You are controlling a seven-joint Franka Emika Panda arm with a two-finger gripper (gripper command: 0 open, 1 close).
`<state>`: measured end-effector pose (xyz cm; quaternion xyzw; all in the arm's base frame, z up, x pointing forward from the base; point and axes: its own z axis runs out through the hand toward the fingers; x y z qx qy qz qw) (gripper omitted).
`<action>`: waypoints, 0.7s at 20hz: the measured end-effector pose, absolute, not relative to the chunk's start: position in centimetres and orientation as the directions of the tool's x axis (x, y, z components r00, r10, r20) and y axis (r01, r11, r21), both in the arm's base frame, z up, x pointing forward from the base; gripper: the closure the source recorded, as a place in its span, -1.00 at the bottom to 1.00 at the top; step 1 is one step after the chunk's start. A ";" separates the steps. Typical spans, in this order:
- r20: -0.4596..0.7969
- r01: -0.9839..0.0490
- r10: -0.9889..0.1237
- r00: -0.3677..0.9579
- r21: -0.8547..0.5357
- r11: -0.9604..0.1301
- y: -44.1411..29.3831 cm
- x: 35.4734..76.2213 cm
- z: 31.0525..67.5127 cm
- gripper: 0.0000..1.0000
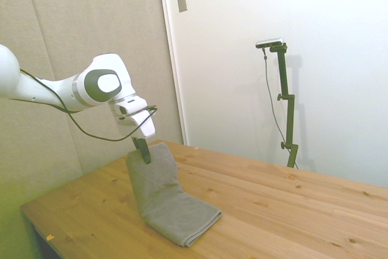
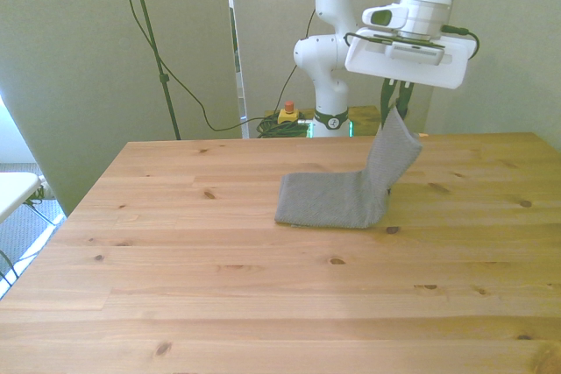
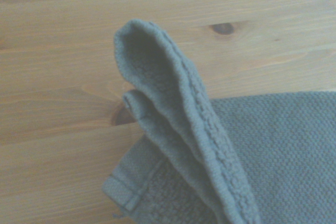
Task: Fold the towel
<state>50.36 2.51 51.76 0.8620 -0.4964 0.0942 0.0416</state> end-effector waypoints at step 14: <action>0.159 -0.928 -0.915 0.370 0.014 -0.372 -10.5 49.8 45.8 -1.00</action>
